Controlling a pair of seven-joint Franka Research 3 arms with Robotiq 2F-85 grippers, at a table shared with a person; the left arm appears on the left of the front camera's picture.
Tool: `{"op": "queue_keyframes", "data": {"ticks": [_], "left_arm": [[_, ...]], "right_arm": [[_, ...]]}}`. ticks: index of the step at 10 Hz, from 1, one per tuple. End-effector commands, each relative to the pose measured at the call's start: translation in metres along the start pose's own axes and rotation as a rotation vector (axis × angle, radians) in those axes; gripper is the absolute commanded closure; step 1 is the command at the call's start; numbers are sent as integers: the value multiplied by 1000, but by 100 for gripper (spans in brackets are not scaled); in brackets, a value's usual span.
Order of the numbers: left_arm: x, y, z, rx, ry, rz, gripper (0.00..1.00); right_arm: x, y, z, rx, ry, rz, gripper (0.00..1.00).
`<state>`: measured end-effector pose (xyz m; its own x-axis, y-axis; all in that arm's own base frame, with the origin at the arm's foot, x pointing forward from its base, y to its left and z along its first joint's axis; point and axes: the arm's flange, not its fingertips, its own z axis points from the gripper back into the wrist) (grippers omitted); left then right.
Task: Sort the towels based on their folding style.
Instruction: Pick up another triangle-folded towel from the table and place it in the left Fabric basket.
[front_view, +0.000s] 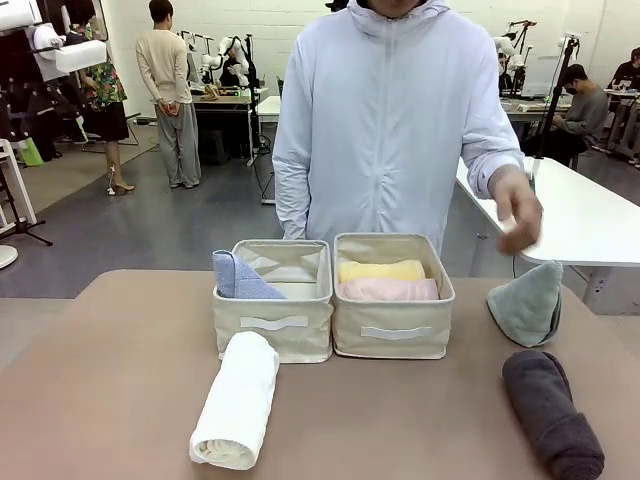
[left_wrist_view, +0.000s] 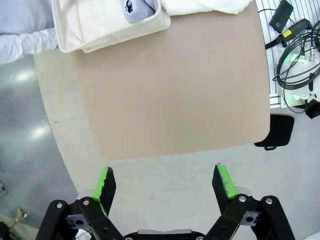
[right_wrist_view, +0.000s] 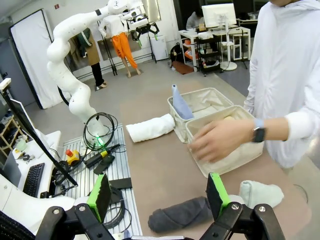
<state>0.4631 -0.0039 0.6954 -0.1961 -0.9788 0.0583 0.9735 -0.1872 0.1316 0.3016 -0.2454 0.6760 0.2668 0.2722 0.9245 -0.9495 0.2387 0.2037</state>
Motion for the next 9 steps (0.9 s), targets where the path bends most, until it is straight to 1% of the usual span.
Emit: {"op": "queue_keyframes", "data": {"ticks": [1,3,4,5,6,7,8,9], "left_arm": [[1,-2,8,2,1,-24,0],[3,0,6,7,1,-6,0],[-15,3,11,22,-154,13,0],[-43,3,18,2,-415,35,0],[-70,-4,21,-23,-699,45,0],[-101,-20,18,-2,-957,73,0],[-125,-34,5,52,-1097,108,0],[-144,-44,-14,90,-1194,153,0]], "right_arm": [[-1,1,2,7,2,15,0],[-1,1,2,7,2,15,0],[-1,1,2,7,2,15,0],[-1,1,2,7,2,15,0],[-1,1,2,7,2,15,0],[-1,1,2,7,2,15,0],[-1,1,2,7,2,15,0],[-1,1,2,7,2,15,0]]}}
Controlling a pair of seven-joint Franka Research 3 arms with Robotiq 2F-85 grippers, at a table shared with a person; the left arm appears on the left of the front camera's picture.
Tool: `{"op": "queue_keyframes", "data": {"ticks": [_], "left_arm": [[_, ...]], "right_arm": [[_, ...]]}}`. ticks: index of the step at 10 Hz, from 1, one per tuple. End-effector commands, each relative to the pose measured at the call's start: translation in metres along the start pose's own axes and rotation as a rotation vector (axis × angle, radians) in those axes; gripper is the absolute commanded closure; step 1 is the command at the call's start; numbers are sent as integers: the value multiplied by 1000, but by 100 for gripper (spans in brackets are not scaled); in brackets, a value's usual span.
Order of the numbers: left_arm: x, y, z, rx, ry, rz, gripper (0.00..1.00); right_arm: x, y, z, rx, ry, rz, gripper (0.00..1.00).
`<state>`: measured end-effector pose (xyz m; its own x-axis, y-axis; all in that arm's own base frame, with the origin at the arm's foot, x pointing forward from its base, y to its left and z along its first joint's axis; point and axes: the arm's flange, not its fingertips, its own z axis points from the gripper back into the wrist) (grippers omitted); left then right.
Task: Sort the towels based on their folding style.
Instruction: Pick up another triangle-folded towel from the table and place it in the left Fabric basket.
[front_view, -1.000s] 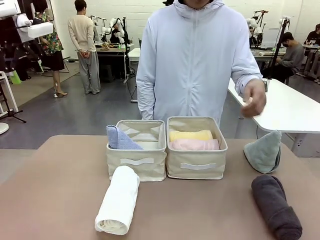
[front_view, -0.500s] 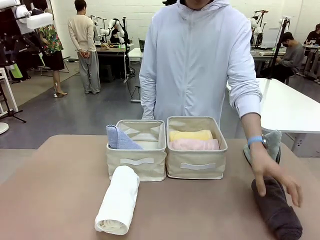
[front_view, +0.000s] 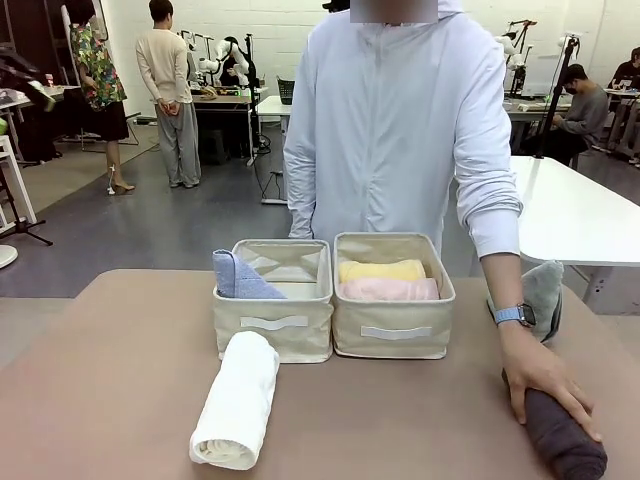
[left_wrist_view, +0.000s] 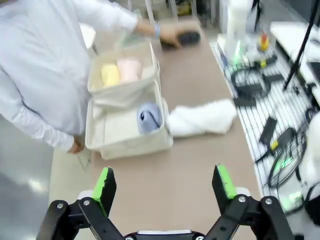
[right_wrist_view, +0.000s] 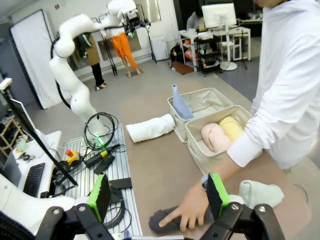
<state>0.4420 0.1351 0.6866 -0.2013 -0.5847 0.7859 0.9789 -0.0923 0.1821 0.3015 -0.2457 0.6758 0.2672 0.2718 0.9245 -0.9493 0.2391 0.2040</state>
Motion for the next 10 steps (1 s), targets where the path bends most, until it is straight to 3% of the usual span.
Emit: {"op": "queue_keyframes", "data": {"ticks": [1,3,8,10], "left_arm": [[-47,-12,-6,88,-369,130,0],[-89,-38,-11,218,-342,222,0],[-143,-64,-22,161,-350,370,0],[-144,-60,-15,195,-365,311,0]], "right_arm": [[-1,1,1,7,3,16,0],[-1,1,1,7,3,16,0],[-1,1,1,7,3,16,0],[0,0,0,0,0,0,0]]}}
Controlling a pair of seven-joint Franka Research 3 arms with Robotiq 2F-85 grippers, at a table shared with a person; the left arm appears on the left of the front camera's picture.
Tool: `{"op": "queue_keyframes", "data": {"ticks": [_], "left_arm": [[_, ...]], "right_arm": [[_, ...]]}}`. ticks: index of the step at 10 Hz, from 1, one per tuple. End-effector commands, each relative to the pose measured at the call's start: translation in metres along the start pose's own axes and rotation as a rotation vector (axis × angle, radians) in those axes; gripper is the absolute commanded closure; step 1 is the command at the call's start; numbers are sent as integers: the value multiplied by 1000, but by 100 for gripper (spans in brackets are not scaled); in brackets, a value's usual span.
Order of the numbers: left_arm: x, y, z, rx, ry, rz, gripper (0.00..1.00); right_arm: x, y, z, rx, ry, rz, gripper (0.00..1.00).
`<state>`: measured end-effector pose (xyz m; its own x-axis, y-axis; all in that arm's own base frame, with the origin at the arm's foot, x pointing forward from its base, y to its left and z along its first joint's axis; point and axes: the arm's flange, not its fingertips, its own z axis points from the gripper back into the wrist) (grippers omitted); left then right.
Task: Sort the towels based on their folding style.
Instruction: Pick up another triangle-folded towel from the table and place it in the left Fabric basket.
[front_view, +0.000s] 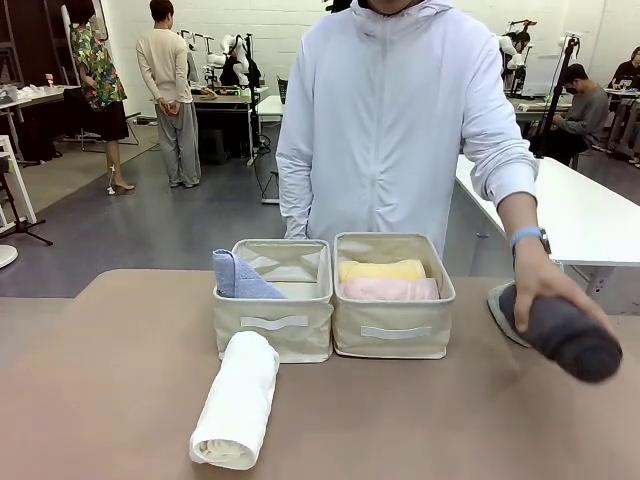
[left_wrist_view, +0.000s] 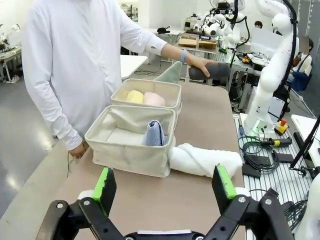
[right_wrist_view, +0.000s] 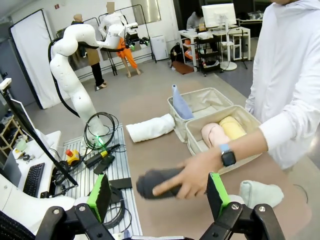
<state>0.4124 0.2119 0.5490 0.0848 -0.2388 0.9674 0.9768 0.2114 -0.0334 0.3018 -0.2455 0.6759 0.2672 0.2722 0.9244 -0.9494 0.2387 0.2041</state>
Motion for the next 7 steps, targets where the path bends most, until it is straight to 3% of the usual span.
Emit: {"op": "queue_keyframes", "data": {"ticks": [1,3,4,7], "left_arm": [[4,1,2,7,-5,-19,0],[4,1,2,7,-5,-19,0],[4,1,2,7,-5,-19,0],[4,1,2,7,-5,-19,0]], "right_arm": [[14,-10,-33,-7,168,-34,0],[29,-44,-85,-69,435,-188,0],[28,-66,-107,-121,523,-261,0],[-7,-128,-168,-273,671,-348,0]]}}
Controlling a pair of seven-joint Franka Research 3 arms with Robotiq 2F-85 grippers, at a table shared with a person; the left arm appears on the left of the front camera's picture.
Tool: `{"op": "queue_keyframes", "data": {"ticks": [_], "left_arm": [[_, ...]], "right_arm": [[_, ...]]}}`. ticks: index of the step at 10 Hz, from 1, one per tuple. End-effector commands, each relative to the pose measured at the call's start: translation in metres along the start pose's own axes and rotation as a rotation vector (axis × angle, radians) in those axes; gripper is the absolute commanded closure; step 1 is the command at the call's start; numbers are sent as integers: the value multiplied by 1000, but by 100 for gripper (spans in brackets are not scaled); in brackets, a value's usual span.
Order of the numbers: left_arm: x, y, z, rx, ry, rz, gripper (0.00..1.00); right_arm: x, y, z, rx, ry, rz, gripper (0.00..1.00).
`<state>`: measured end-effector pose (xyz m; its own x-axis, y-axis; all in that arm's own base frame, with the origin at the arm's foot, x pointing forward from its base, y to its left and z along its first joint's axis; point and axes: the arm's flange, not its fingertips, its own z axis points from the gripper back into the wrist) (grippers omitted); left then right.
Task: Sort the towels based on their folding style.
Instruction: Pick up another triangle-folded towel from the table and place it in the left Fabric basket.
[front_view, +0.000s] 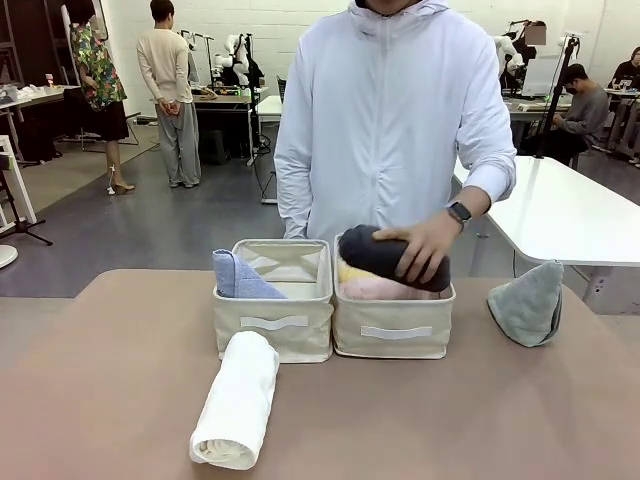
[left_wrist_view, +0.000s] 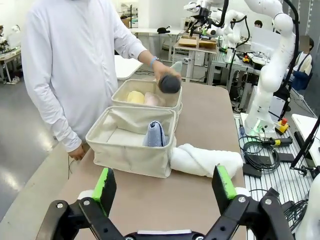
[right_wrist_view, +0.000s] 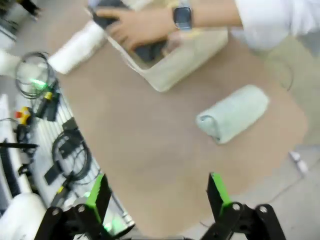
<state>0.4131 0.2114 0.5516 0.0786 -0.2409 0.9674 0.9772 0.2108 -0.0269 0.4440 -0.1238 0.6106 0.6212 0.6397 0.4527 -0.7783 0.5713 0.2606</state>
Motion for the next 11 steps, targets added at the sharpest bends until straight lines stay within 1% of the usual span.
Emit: {"op": "queue_keyframes", "data": {"ticks": [1,3,4,5,6,11], "left_arm": [[2,1,2,6,-6,-12,0],[2,1,2,6,-6,-12,0],[2,1,2,6,-6,-12,0],[2,1,2,6,-6,-12,0],[2,1,2,6,-6,-12,0],[2,1,2,6,-6,-12,0]], "right_arm": [[-4,-15,-43,-61,65,-66,0],[1,-15,-82,-142,108,-63,0],[2,-11,-86,-151,101,-72,0],[1,-3,-80,-105,98,-90,0],[0,-28,-83,-112,90,-44,0],[0,-28,-83,-112,90,-44,0]]}}
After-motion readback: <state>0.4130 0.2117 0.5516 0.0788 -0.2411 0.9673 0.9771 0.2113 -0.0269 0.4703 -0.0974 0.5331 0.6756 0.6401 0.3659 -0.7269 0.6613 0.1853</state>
